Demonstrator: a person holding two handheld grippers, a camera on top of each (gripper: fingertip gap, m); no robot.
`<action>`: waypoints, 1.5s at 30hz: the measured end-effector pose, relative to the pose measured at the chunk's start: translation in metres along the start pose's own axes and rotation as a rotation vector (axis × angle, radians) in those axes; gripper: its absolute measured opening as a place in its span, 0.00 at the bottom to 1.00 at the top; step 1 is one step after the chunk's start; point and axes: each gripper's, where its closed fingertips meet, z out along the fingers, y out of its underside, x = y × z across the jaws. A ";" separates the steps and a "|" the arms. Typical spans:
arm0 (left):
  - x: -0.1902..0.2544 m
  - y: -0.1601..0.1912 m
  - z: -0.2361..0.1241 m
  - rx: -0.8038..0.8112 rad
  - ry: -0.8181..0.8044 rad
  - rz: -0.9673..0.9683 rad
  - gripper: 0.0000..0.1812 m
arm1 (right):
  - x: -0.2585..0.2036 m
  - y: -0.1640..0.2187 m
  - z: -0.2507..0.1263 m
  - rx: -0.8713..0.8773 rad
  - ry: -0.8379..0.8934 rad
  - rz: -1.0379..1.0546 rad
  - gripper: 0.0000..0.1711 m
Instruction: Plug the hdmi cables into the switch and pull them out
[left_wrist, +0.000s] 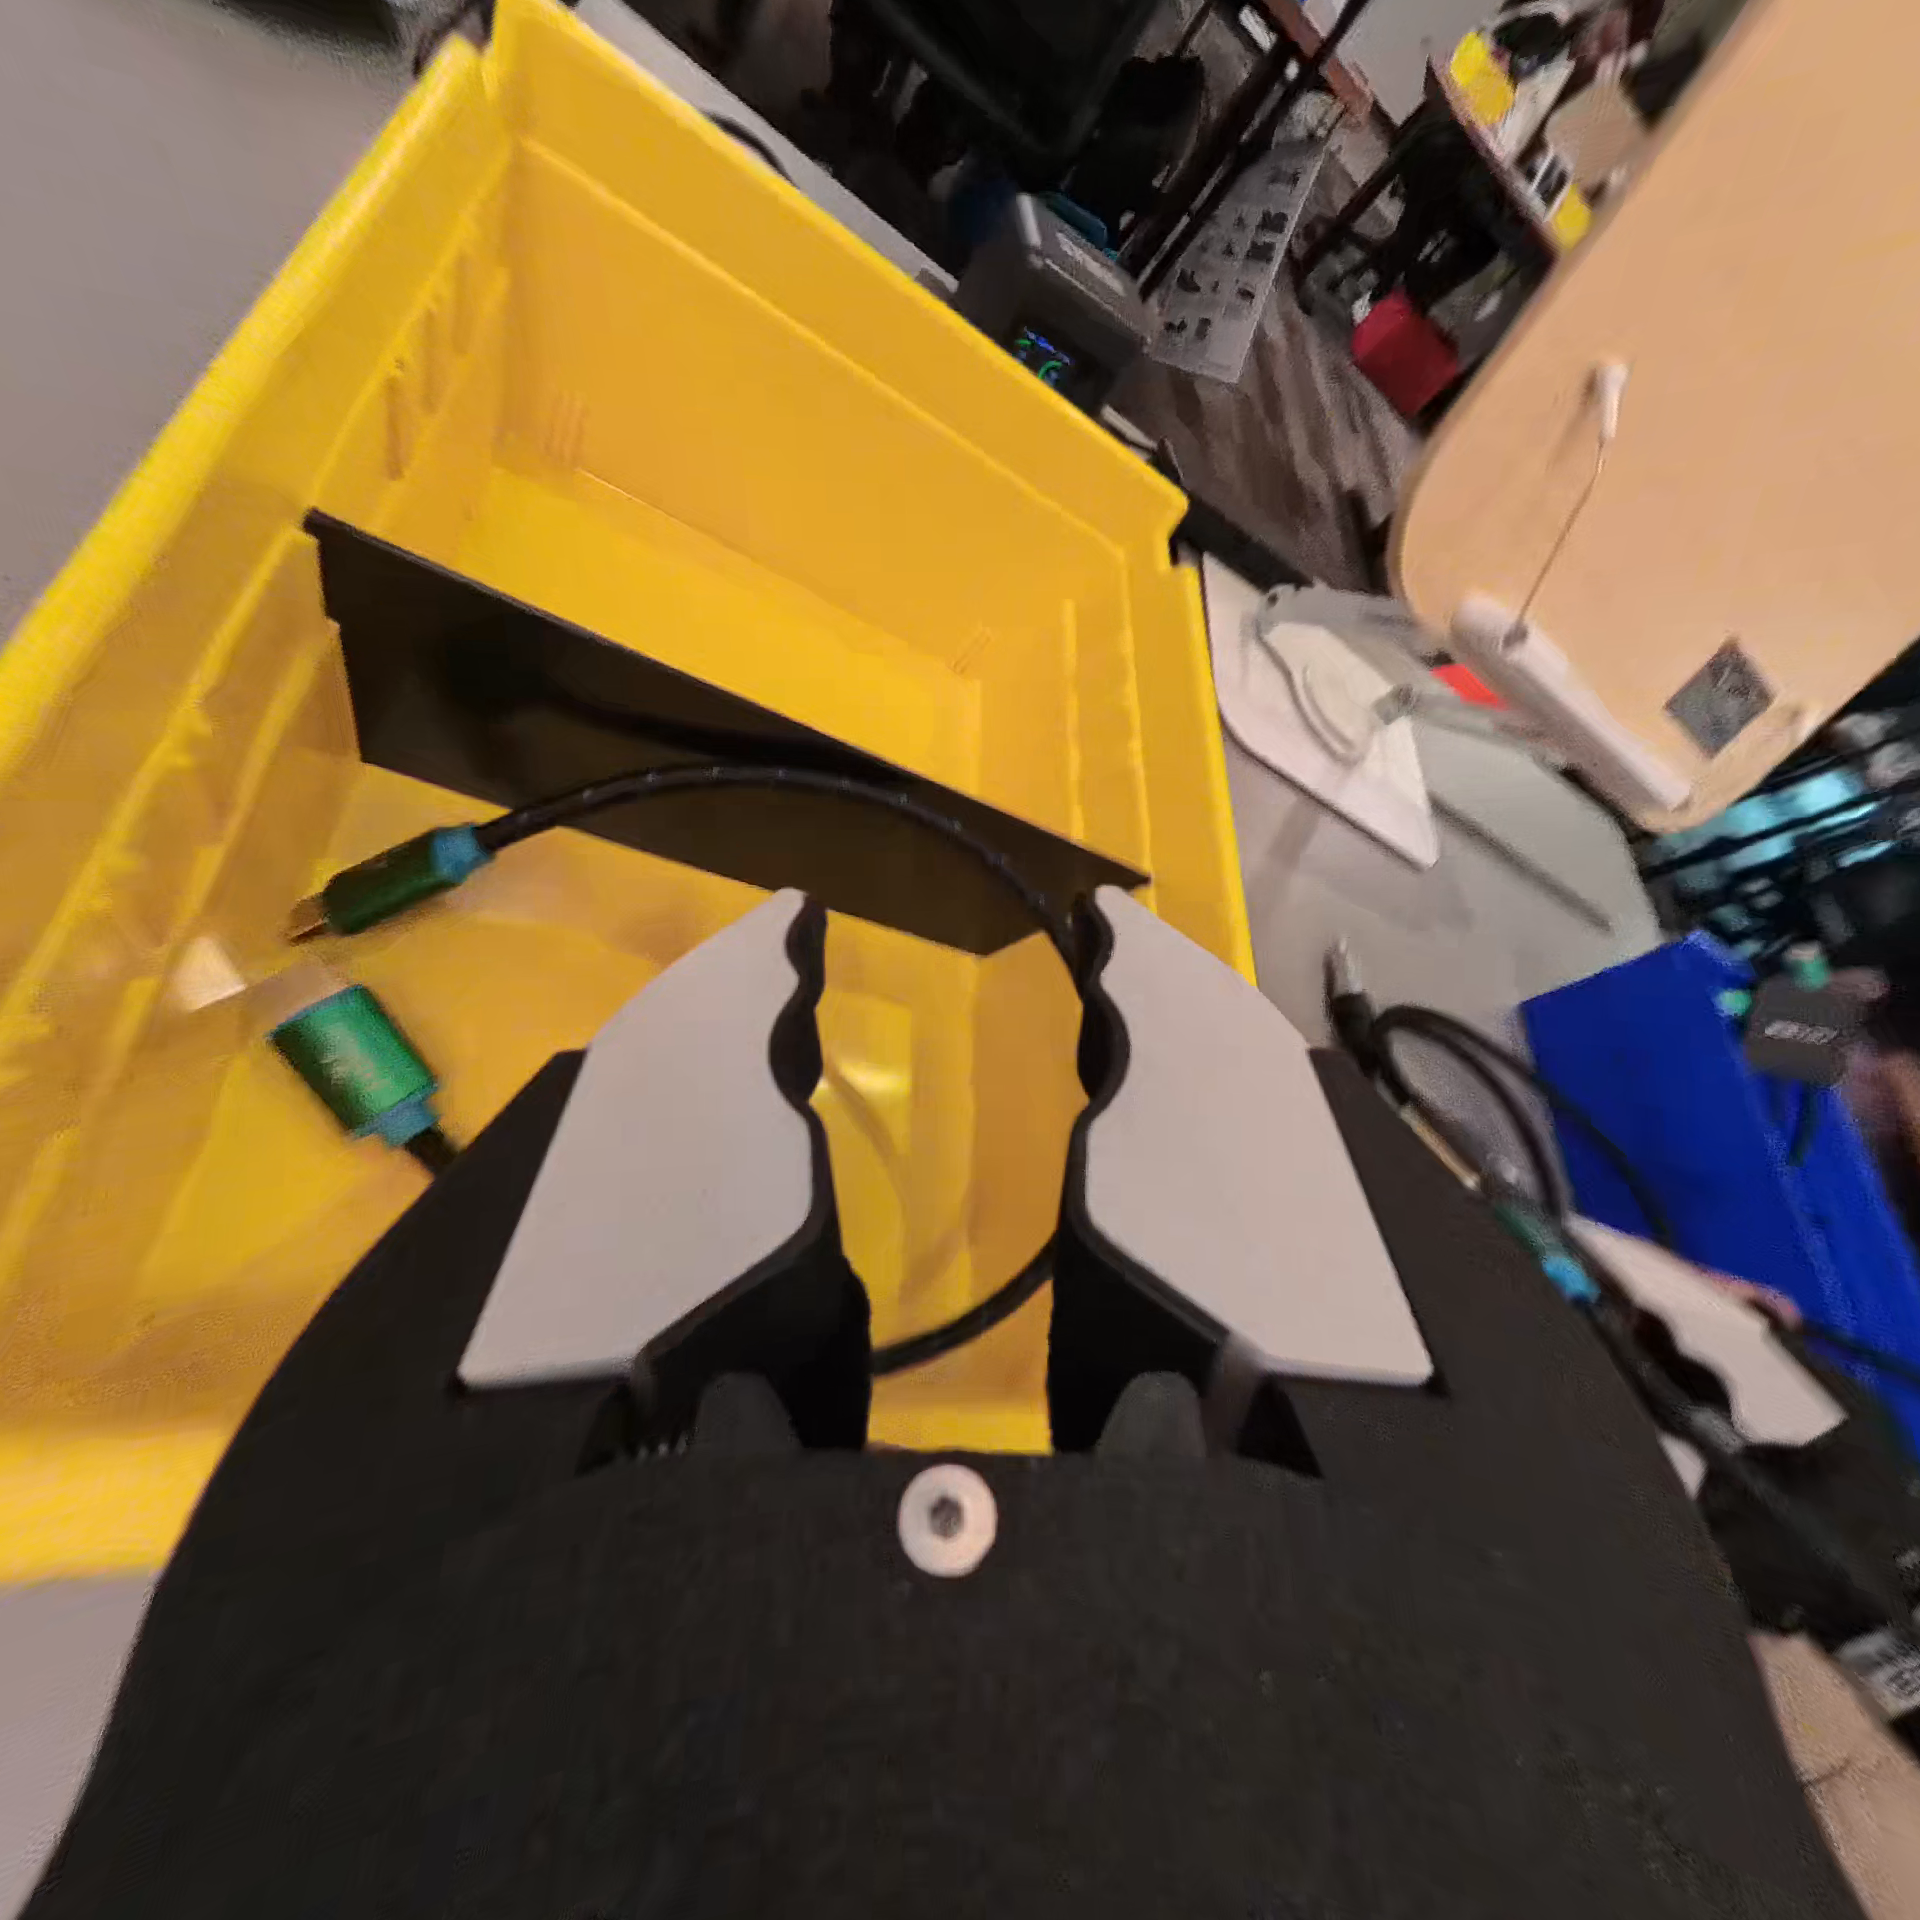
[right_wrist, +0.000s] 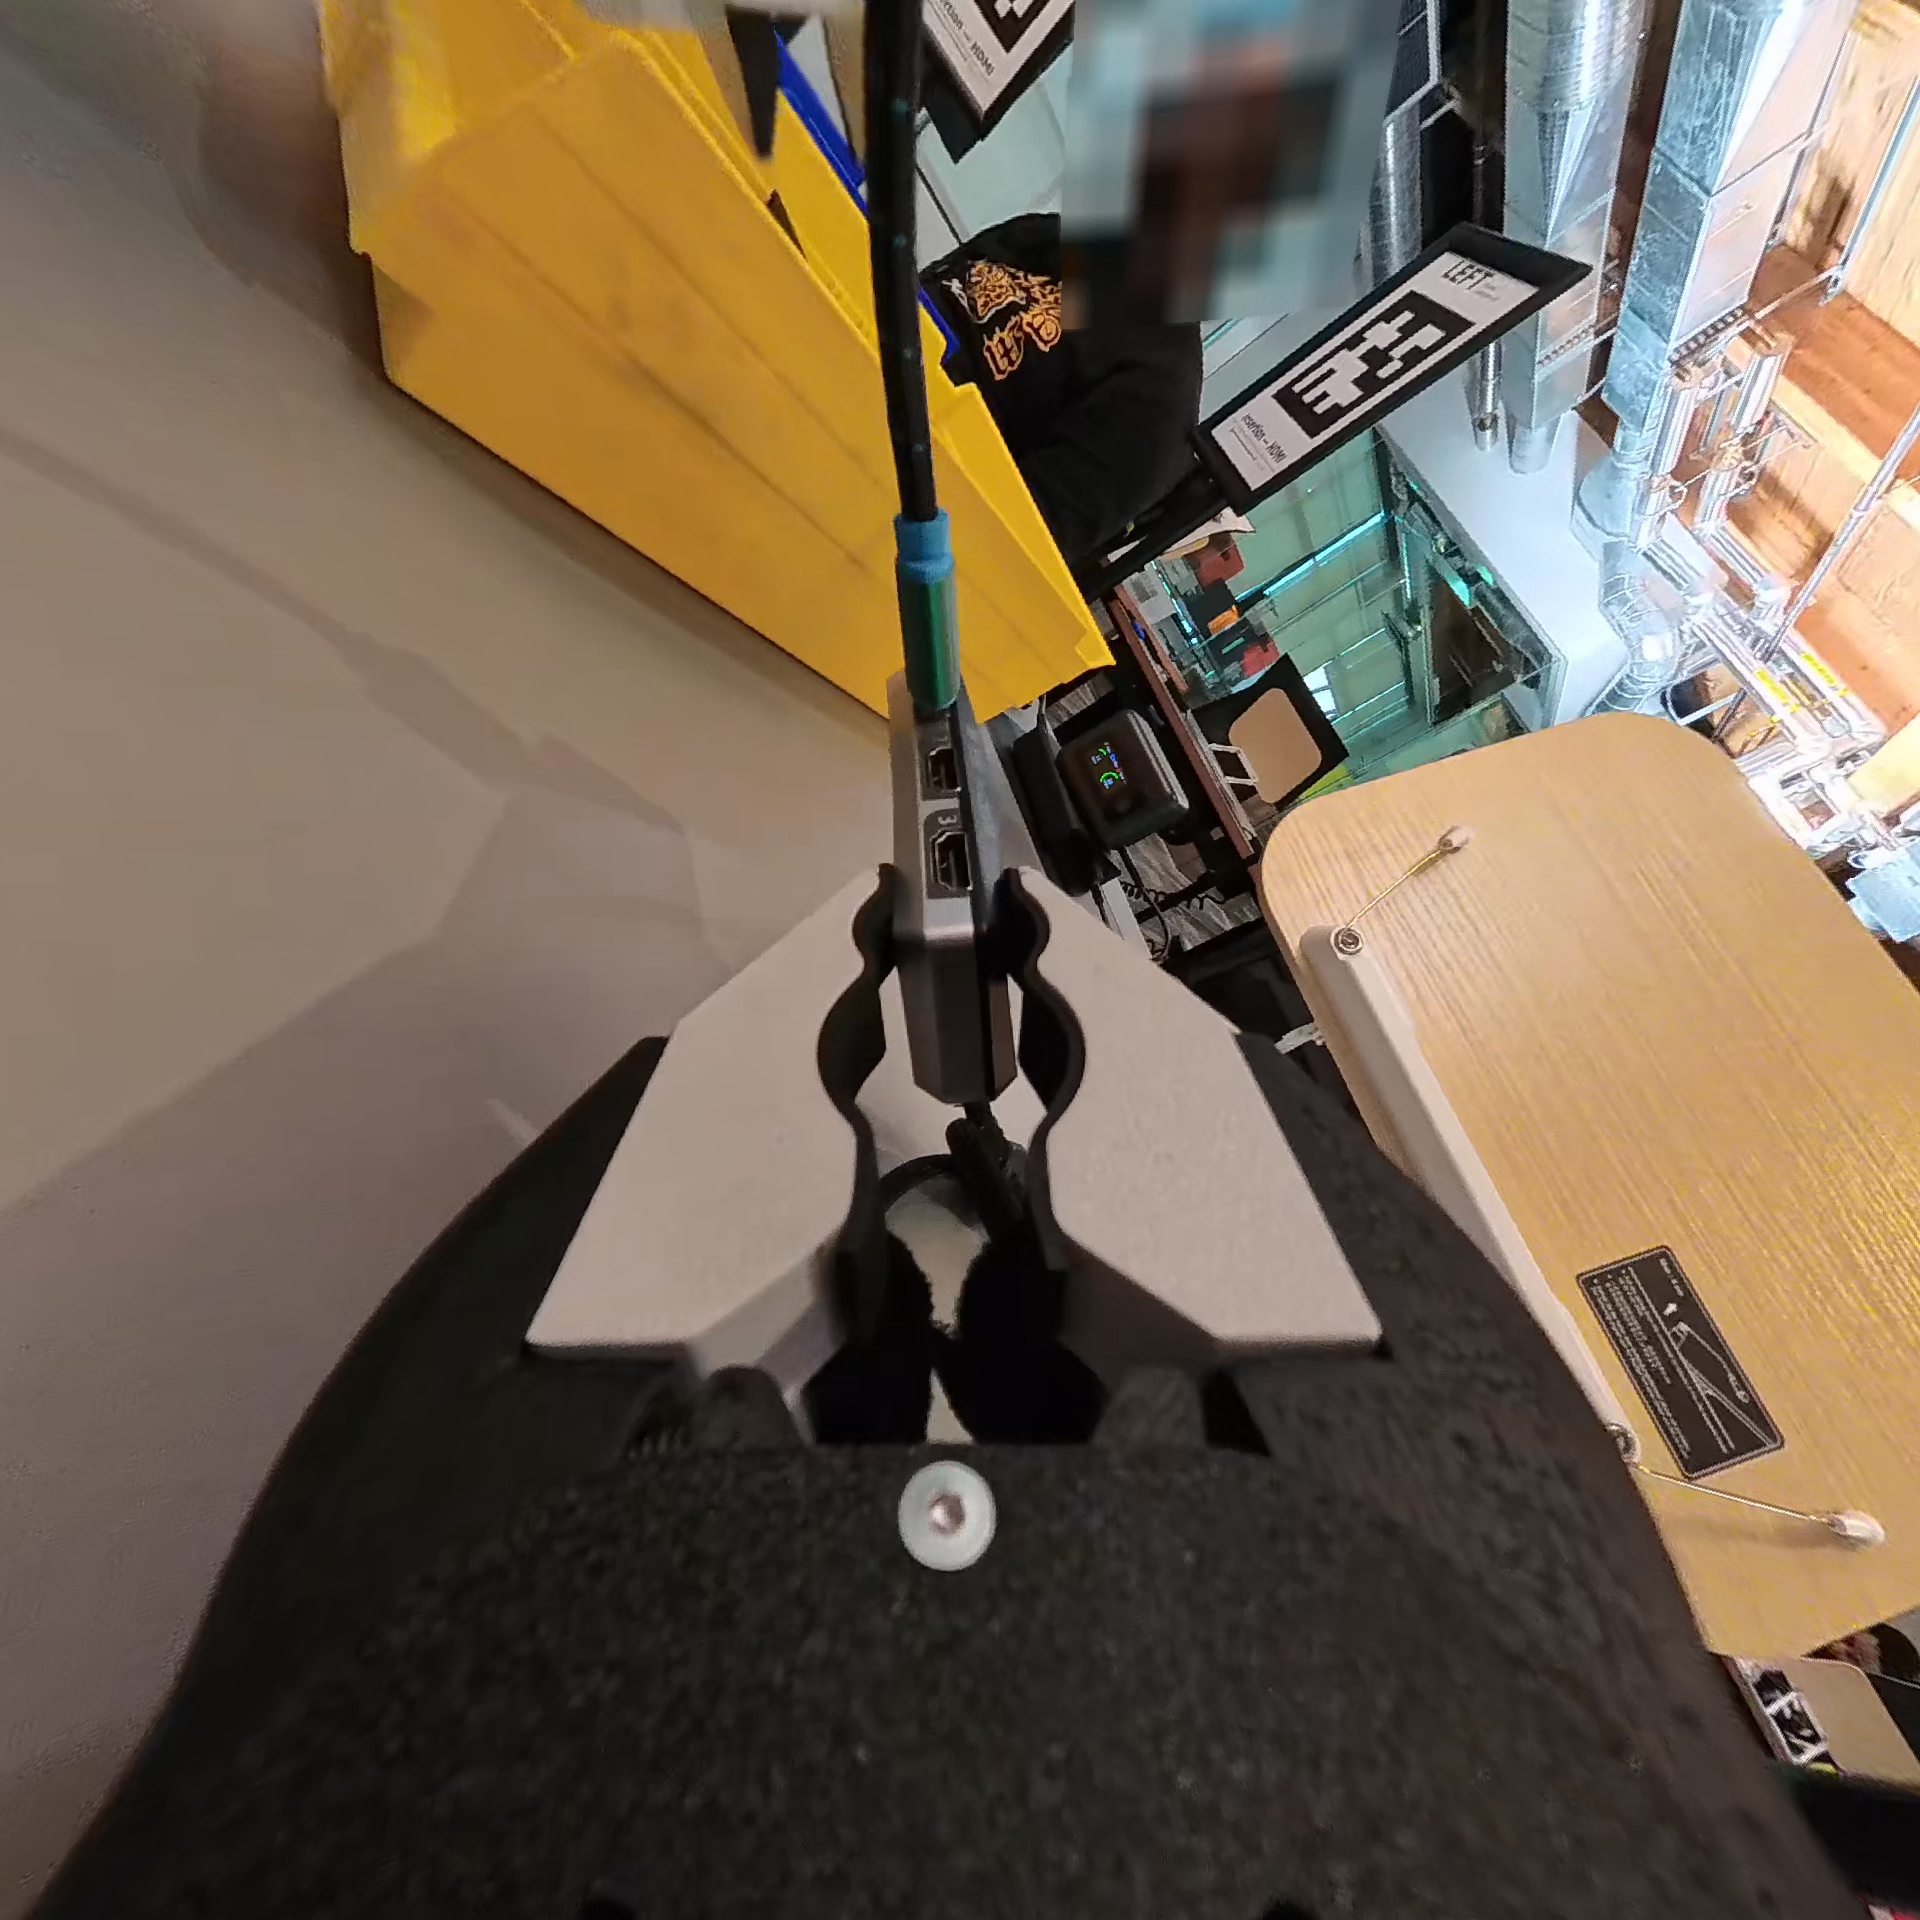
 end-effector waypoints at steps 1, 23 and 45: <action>-0.001 -0.001 0.010 -0.007 0.016 -0.059 0.24 | -0.001 0.000 0.000 0.000 -0.004 0.003 0.11; 0.096 0.010 -0.049 0.050 0.230 0.148 0.03 | 0.009 0.002 -0.004 0.009 0.006 0.073 0.11; 0.132 0.319 -0.152 -0.801 0.330 1.299 0.03 | 0.032 0.007 -0.010 0.049 0.066 0.249 0.11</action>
